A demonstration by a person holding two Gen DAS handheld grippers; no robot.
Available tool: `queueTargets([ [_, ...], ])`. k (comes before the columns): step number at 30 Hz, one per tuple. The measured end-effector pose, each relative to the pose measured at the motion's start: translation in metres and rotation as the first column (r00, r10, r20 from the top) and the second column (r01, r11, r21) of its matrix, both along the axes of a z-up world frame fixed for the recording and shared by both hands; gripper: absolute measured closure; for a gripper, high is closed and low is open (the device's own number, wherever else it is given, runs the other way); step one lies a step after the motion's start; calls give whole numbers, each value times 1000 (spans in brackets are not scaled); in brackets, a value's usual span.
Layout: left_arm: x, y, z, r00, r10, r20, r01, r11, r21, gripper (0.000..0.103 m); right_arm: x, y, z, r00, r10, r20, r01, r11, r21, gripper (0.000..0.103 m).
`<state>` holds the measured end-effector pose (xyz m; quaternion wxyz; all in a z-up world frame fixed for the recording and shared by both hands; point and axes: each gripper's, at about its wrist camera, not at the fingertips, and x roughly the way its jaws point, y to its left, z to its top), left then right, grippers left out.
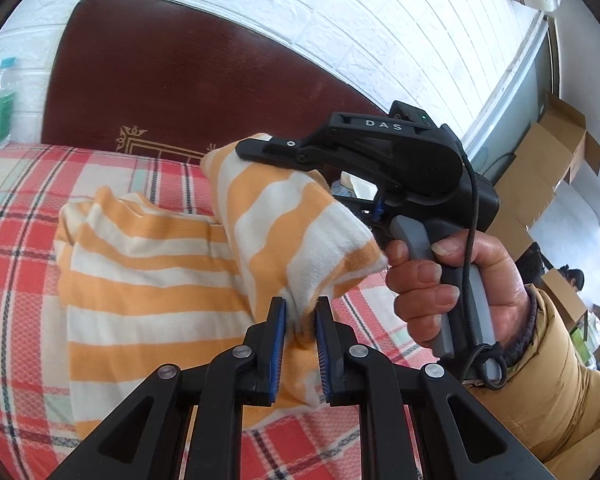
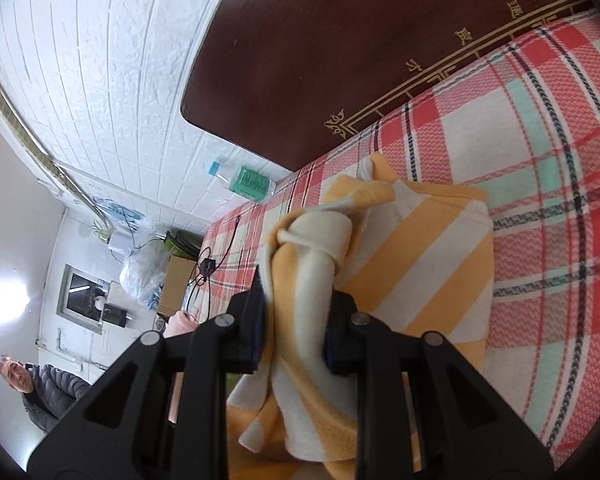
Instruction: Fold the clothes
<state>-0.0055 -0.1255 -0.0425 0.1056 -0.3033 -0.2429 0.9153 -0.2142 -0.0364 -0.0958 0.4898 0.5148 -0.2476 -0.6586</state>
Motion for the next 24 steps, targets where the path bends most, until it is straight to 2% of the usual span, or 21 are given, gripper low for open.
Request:
queueTargets([
  [3,5,-6,-4,1000,6,12,-6,1000,2,86,3,-15,-6,1000,6,-4,-6,999,32,78],
  [5,8,-9,-8,1000,4,21,-4,1000,5,71,4,-26,-11,1000,14,5,-14,999,51,78],
  [6,9,-10,-10,1000,10,26,-10,1000,1,68,5,-32,-14,1000,17,7,-17,998,62,78],
  [11,6,-13,-24,997,40,67,-40,999,-11,67,16,-55,-24,998,60,-15,-58,990,127,78],
  [14,3,-17,-32,994,56,90,-56,998,5,68,21,-60,-27,994,92,-53,-80,980,185,74],
  [15,4,-18,-33,994,58,92,-59,998,8,68,22,-59,-25,992,98,-74,-82,977,197,69],
  [18,6,-20,-35,994,61,95,-63,998,18,68,27,-45,-11,983,120,-140,-93,978,187,36],
  [24,11,-26,-35,994,65,93,-69,997,37,68,42,-1,21,940,159,-301,-117,981,155,35],
])
